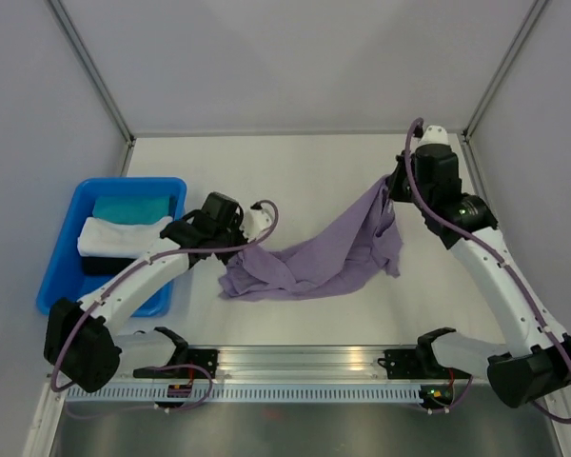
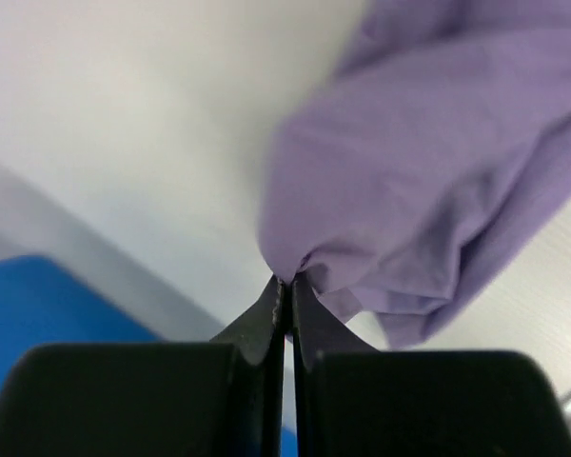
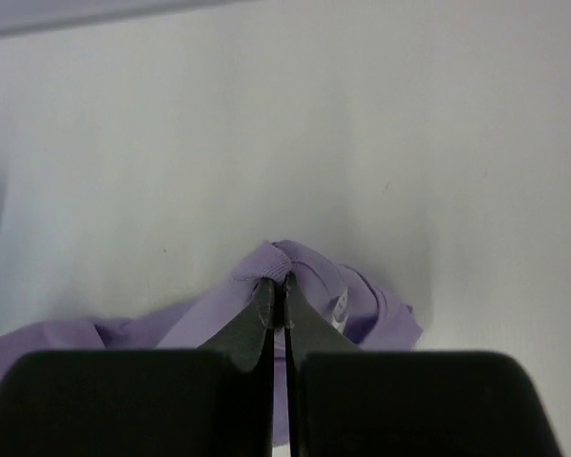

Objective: Roll the t-shirts
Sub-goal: Flatten the tshirt

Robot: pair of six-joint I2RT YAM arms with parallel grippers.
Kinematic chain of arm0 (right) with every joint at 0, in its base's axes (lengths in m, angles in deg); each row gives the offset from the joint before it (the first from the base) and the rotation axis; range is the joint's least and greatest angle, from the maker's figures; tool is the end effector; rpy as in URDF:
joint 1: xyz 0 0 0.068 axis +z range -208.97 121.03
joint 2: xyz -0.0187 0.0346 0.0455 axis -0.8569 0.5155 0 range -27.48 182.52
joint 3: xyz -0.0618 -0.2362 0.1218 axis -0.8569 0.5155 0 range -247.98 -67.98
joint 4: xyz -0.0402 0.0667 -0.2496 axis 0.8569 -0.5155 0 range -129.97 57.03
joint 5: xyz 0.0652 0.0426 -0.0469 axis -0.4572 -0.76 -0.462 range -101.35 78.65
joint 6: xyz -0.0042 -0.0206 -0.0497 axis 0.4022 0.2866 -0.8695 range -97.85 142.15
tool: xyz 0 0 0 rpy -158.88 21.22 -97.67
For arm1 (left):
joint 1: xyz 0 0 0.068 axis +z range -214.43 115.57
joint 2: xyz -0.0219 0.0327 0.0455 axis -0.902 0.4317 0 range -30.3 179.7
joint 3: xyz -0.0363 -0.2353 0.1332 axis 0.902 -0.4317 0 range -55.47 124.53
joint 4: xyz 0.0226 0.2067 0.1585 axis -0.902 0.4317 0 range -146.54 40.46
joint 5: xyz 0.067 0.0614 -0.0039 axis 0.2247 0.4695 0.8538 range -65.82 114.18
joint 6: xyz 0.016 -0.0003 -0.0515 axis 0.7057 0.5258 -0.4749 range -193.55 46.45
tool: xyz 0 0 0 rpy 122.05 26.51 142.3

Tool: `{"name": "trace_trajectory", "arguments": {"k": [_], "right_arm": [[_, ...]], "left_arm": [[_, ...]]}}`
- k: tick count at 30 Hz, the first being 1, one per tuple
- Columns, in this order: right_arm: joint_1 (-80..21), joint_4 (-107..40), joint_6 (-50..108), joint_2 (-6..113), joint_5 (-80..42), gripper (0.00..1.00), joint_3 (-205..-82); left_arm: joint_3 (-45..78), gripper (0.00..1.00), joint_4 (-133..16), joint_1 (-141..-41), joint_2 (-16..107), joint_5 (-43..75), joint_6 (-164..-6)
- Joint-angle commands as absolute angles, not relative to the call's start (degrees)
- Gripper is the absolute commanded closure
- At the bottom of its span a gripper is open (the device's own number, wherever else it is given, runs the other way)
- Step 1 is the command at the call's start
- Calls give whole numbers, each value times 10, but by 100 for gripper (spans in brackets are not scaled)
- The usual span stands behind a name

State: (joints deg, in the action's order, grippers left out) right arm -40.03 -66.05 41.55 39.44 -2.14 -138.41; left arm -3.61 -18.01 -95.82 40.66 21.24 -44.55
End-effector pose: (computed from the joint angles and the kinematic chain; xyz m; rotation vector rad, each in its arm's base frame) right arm 0.2405 0.0765 0.3774 0.1063 2.0858 0.2402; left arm 0.2071 -0.1286 0.2471 1.3125 2.2174 -0.0817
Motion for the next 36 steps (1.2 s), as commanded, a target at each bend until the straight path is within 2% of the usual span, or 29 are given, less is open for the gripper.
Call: {"name": "trace_trajectory", "arguments": {"k": [1, 5, 9, 12, 14, 16, 20, 25, 31, 36], "right_arm": [[-411, -659, 389, 392, 15, 100, -1487], [-451, -658, 382, 481, -12, 100, -1615], [-482, -717, 393, 582, -35, 100, -1837], [-494, -735, 387, 568, -26, 100, -1876], [-496, -726, 381, 534, 1, 100, -1842], [-497, -695, 381, 466, 8, 99, -1745], [-499, -690, 396, 362, 13, 100, -1588], [-498, -687, 432, 307, -20, 100, -1400], [-498, -671, 439, 350, -68, 100, -1313], [-499, -606, 437, 486, -90, 100, -1285]], "left_arm": [[59, 98, -244, -921, 381, 284, -455], [187, 98, -269, -868, 427, 295, -461], [306, 98, -271, -826, 462, 308, -475], [351, 98, -271, -820, 452, 306, -464], [344, 98, -272, -818, 438, 302, -458], [319, 98, -271, -818, 412, 279, -459], [193, 98, -272, -818, 365, 256, -471], [40, 98, -282, -817, 314, 244, -480], [-100, 98, -318, -817, 313, 205, -486], [-128, 98, -343, -817, 349, 182, -479]]}}
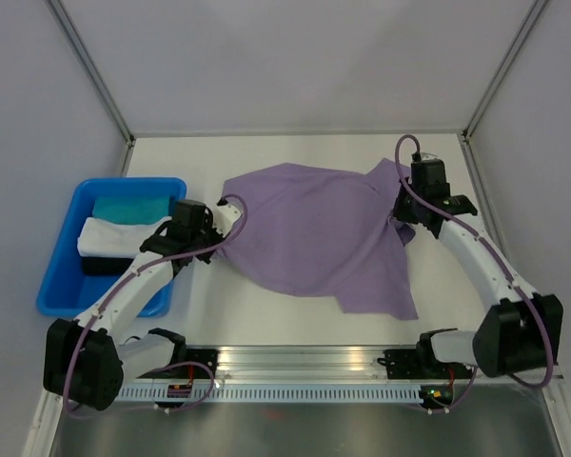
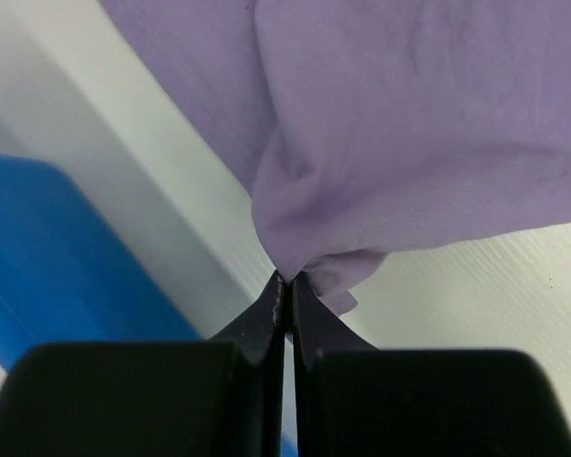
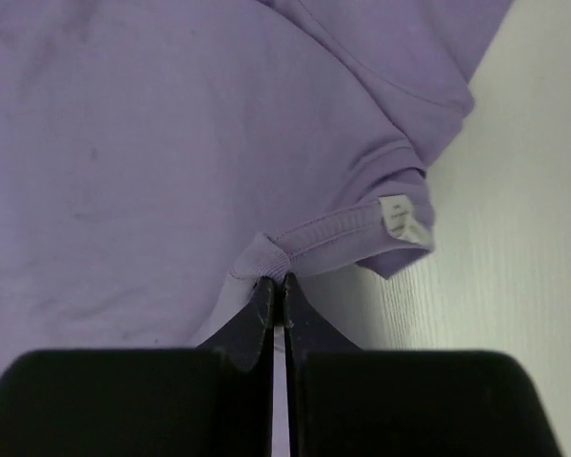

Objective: Roll the t-shirts
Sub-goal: Flatten the tshirt

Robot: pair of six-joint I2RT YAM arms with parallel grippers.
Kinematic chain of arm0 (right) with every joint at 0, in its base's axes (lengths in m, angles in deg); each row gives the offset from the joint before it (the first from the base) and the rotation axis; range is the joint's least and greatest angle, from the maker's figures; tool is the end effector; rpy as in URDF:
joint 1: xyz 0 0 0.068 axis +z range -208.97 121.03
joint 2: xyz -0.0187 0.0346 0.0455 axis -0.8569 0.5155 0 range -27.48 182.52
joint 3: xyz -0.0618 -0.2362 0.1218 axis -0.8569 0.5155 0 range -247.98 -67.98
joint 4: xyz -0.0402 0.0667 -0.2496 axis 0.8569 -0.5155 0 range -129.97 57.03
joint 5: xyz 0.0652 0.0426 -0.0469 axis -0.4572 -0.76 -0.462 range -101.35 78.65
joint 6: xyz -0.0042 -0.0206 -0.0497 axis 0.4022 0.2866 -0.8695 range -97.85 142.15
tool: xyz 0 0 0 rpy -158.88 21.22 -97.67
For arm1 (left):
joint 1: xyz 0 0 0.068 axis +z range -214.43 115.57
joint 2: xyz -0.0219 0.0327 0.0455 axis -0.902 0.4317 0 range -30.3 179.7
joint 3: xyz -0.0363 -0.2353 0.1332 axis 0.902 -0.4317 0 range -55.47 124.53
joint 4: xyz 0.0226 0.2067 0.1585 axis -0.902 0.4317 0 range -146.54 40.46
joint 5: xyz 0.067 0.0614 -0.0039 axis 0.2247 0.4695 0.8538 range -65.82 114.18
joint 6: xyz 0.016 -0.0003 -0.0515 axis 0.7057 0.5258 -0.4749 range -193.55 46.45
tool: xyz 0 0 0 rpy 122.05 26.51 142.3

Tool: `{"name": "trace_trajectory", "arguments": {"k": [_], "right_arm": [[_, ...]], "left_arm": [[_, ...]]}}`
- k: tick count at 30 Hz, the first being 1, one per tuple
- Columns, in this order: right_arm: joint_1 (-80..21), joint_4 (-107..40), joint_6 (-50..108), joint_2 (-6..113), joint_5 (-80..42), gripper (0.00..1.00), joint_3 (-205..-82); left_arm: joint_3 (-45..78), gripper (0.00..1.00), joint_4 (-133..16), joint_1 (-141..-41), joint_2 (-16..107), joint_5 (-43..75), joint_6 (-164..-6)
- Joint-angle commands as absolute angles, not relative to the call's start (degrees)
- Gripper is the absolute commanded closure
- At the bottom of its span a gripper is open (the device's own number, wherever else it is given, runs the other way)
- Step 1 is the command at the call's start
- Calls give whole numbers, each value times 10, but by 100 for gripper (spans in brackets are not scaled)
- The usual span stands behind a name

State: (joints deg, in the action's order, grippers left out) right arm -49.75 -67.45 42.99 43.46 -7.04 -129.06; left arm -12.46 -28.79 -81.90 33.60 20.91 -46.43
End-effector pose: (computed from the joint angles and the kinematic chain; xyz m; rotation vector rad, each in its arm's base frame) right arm 0.2608 0.0396 0.3037 0.2747 2.3322 0.1710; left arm 0.2155 -0.0700 0.2371 0.9413 2.2271 0.0080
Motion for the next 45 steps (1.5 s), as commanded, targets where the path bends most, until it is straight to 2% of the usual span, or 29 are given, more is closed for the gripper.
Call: {"name": "trace_trajectory", "arguments": {"k": [1, 2, 3, 4, 5, 7, 10, 11, 17, 25, 28, 30, 32, 33, 34, 35, 39, 45], "right_arm": [[-498, -599, 433, 510, -65, 98, -1286], [-499, -581, 433, 553, -56, 93, -1289], [-503, -578, 434, 575, -52, 83, -1293], [-515, -580, 434, 595, -59, 53, -1301], [-520, -602, 432, 633, -60, 45, -1324], [-528, -627, 432, 647, -48, 38, -1335], [-528, -635, 444, 599, -27, 32, -1292], [-529, -636, 453, 561, -24, 26, -1275], [-528, -650, 496, 474, -74, 22, -1157], [-529, -609, 583, 513, -53, 22, -1075], [-528, -583, 599, 549, -75, 22, -1055], [-527, -556, 599, 560, -95, 26, -1038], [-527, -531, 591, 564, -112, 49, -1020], [-527, -521, 587, 561, -111, 63, -1012], [-527, -514, 586, 552, -127, 90, -1006], [-527, -503, 583, 545, -137, 100, -997], [-527, -541, 570, 479, -142, 100, -1017], [-527, -711, 562, 221, -117, 100, -1149]], "left_arm": [[-132, 98, -344, -817, 355, 182, -477], [-135, 98, -344, -817, 359, 182, -477], [-137, 98, -345, -817, 363, 182, -478], [-144, 98, -344, -817, 361, 181, -477], [-149, 98, -345, -817, 359, 179, -477], [-162, 98, -344, -817, 345, 173, -476], [-177, 98, -344, -817, 317, 162, -473], [-180, 98, -342, -817, 311, 159, -472], [-184, 98, -333, -817, 282, 147, -471], [-189, 98, -326, -817, 259, 149, -467], [-187, 98, -321, -817, 245, 151, -460], [-186, 98, -320, -817, 238, 157, -456], [-186, 98, -319, -817, 231, 162, -455], [-184, 98, -319, -817, 230, 163, -455], [-184, 98, -317, -817, 227, 163, -455], [-185, 98, -317, -817, 225, 164, -456], [-179, 98, -305, -817, 216, 180, -454], [-105, 98, -218, -817, 162, 207, -448]]}}
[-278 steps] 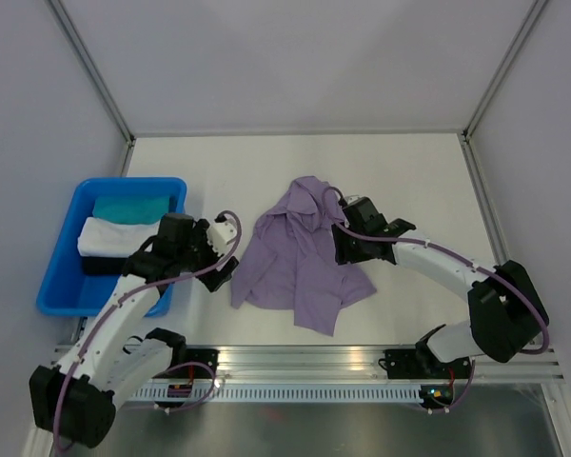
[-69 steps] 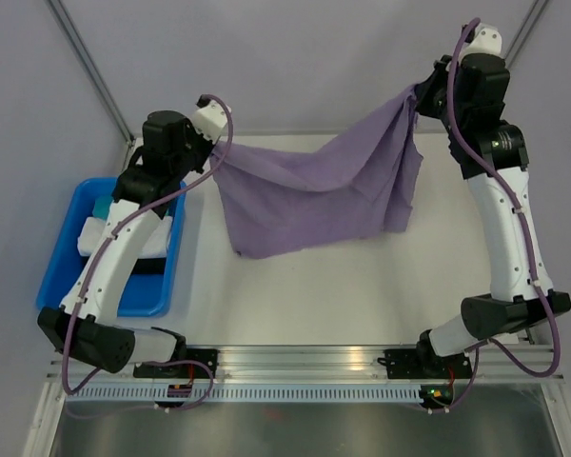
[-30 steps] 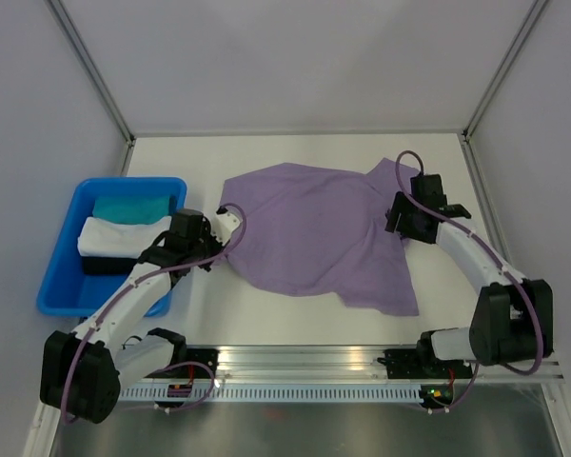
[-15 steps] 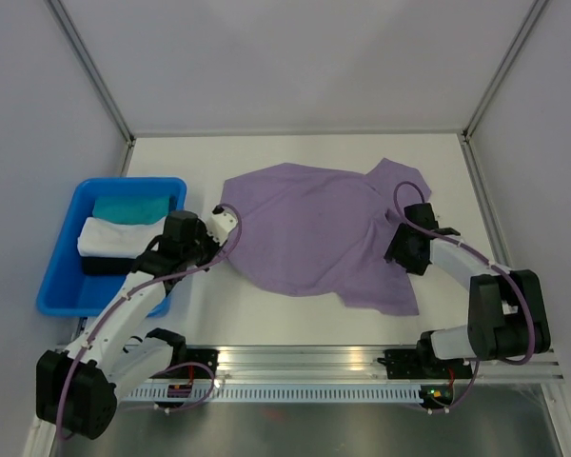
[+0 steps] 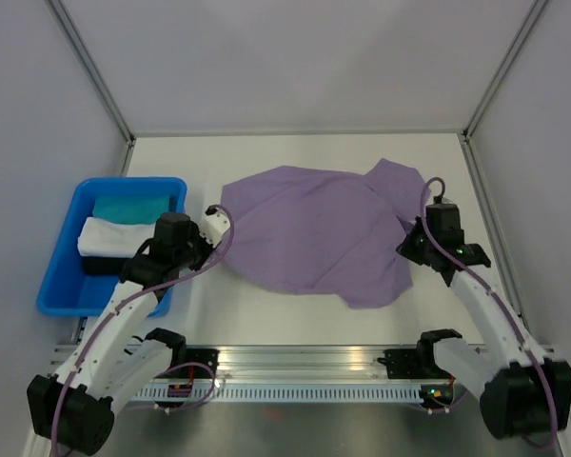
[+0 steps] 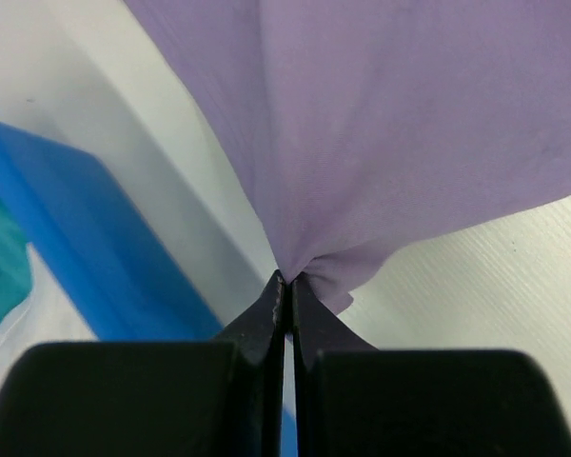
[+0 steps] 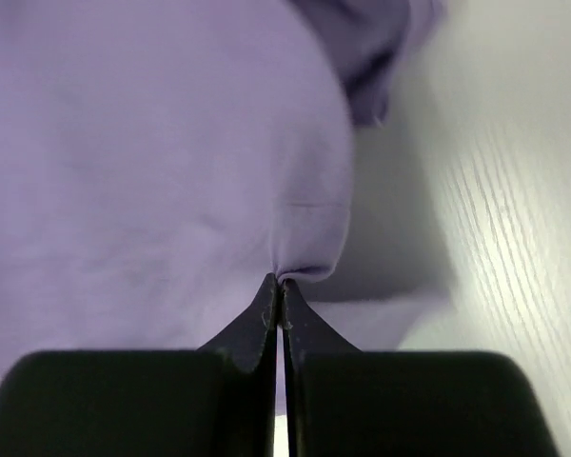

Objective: Roll the t-shirts
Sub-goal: Flatten the tshirt

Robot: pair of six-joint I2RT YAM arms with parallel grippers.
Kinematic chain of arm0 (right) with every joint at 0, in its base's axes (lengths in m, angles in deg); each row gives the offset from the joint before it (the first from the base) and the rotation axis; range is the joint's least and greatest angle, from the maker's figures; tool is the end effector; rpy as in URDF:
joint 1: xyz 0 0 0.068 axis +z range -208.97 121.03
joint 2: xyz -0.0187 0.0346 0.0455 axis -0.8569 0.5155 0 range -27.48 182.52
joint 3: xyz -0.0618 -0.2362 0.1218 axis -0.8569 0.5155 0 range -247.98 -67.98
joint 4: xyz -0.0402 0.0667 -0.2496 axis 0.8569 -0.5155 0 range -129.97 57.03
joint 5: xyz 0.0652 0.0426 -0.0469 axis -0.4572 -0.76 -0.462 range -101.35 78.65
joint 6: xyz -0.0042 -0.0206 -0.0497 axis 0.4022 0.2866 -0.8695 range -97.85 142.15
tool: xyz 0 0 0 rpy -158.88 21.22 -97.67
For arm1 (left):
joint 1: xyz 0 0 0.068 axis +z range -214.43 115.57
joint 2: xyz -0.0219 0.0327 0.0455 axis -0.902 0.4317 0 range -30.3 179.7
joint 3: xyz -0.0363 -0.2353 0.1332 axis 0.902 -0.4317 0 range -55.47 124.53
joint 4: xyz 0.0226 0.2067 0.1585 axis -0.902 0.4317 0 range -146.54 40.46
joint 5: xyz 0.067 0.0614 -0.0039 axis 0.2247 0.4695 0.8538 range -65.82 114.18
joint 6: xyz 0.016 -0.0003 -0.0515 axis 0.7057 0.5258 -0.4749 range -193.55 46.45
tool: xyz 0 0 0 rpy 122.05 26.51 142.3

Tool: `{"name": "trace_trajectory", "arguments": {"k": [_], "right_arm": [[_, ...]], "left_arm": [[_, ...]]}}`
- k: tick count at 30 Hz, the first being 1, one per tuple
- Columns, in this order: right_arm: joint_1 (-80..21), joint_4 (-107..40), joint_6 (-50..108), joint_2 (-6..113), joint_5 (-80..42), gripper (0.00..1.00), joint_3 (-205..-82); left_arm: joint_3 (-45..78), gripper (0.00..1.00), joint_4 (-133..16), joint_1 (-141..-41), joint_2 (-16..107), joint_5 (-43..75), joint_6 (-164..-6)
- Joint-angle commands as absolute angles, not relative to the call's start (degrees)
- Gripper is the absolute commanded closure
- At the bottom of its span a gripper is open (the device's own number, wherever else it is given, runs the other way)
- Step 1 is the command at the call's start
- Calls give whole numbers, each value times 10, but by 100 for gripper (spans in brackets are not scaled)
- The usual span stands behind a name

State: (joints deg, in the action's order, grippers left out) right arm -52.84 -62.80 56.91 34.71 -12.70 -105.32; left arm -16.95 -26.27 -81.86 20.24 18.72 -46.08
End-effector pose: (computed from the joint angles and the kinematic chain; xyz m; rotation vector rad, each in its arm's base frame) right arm 0.2064 0.0230 0.2091 0.6223 2.4773 0.3122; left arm 0.1758 -0.0588 0.2514 0.9248 2.1111 -0.0203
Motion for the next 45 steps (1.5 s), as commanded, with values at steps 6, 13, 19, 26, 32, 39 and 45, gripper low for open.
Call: {"name": "trace_trajectory", "arguments": {"k": [6, 13, 19, 26, 32, 39, 45], "right_arm": [[-527, -840, 554, 142, -54, 100, -1361], [-528, -808, 529, 227, -18, 100, -1494], [-529, -675, 519, 476, -68, 100, -1613], [-581, -735, 562, 878, -200, 100, -2283], [-731, -467, 689, 713, -252, 100, -2009], [-774, -527, 650, 678, -311, 100, -2001], [-774, -534, 643, 534, -319, 100, -1633]], "left_arm": [[7, 98, -133, -817, 101, 231, -443], [141, 98, -157, -817, 227, 274, -431], [298, 98, -250, -817, 418, 302, -495], [609, 98, -273, -791, 649, 378, -529], [721, 98, -274, -772, 680, 360, -505], [659, 98, -271, -772, 655, 344, -496], [472, 98, -285, -772, 582, 246, -477]]}}
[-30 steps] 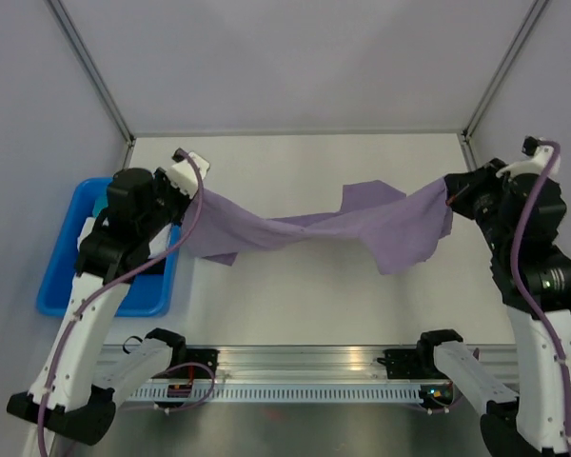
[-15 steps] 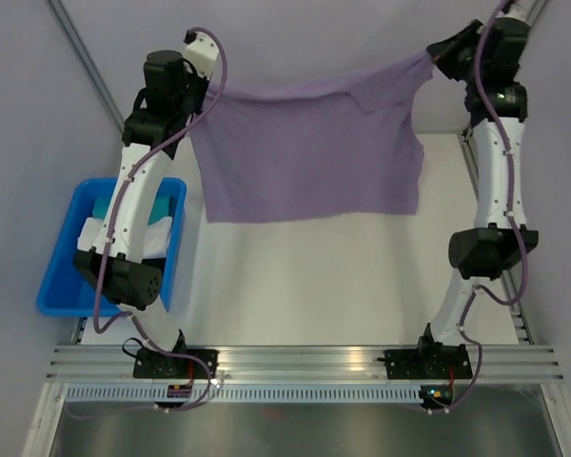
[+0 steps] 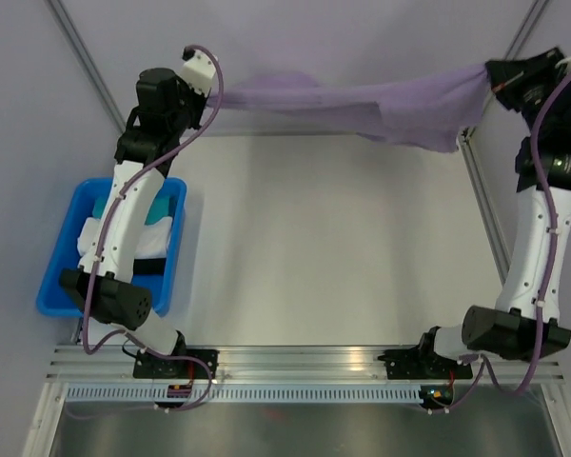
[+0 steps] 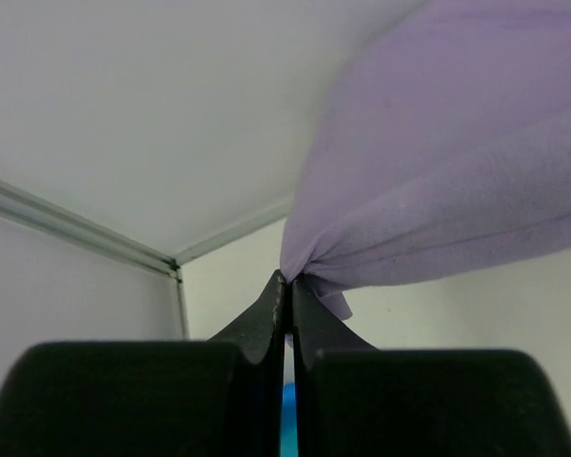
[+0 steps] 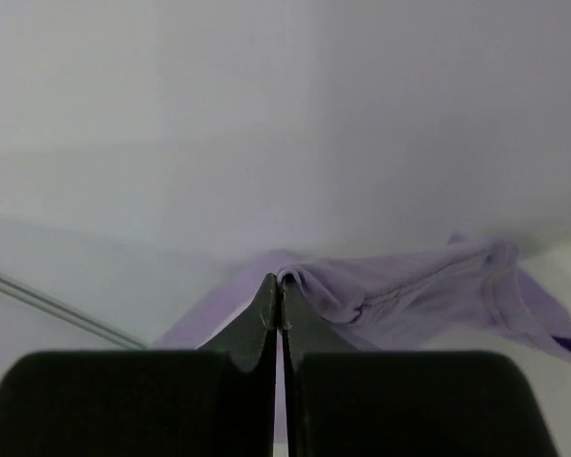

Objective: Roll the t-shirts
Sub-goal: Flatten the tshirt

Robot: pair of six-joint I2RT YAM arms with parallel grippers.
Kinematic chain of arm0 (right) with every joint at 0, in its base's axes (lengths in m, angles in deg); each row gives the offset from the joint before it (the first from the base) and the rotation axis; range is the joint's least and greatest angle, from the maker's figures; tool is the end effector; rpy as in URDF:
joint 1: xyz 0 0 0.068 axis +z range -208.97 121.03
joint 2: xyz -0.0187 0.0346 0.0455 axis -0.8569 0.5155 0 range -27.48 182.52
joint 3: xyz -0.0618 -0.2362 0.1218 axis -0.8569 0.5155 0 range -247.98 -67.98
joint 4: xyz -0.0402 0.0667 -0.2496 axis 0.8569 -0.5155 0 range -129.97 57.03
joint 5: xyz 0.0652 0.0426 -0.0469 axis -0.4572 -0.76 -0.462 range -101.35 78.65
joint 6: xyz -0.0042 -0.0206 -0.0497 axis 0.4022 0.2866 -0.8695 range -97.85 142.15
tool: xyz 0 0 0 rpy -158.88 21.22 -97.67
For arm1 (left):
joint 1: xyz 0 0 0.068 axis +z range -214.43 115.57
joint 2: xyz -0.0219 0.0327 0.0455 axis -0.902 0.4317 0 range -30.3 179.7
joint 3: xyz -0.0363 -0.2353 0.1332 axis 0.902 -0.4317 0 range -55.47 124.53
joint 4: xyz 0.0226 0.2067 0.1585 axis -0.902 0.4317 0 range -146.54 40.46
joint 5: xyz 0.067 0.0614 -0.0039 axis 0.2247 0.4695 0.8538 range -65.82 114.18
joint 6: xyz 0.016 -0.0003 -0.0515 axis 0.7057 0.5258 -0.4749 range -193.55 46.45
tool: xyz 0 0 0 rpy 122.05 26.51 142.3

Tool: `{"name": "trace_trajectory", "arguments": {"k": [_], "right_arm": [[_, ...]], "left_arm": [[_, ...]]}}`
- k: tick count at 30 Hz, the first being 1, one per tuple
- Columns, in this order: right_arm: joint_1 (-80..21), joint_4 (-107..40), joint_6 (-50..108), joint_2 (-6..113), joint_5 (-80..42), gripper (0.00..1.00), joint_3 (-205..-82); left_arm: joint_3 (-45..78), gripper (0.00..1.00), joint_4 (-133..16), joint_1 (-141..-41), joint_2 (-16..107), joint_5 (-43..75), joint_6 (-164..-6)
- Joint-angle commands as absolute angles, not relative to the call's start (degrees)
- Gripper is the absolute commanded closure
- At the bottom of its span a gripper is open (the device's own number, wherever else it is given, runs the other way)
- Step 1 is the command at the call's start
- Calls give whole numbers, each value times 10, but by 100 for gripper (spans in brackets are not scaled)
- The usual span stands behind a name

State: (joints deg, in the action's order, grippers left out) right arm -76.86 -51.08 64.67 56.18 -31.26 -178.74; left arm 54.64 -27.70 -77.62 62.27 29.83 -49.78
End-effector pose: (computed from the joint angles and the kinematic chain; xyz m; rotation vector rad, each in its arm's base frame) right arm 0.2775 -0.0769 0.5577 0.4625 1.3747 0.5984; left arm 0.3461 -0.0776 0.4869 0.4933 1.7022 0.2208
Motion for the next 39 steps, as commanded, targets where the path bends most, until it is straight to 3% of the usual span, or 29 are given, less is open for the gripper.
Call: {"name": "trace_trajectory", "arguments": {"k": [1, 12, 17, 28, 39], "right_arm": [[-774, -540, 637, 511, -312, 100, -1591], [-773, -642, 592, 178, -293, 100, -1118], [-772, -715, 570, 61, -263, 100, -1022], [-768, -735, 578, 42, -280, 100, -1008], [-768, -582, 609, 157, -230, 100, -994]], "left_arm": [[437, 98, -298, -772, 571, 228, -464], [-26, 98, -317, -773, 348, 90, -376], [-163, 98, -304, -773, 284, 113, -336], [-227, 98, -206, -773, 196, 108, -308], [-138, 95, -264, -773, 392, 145, -322]]}}
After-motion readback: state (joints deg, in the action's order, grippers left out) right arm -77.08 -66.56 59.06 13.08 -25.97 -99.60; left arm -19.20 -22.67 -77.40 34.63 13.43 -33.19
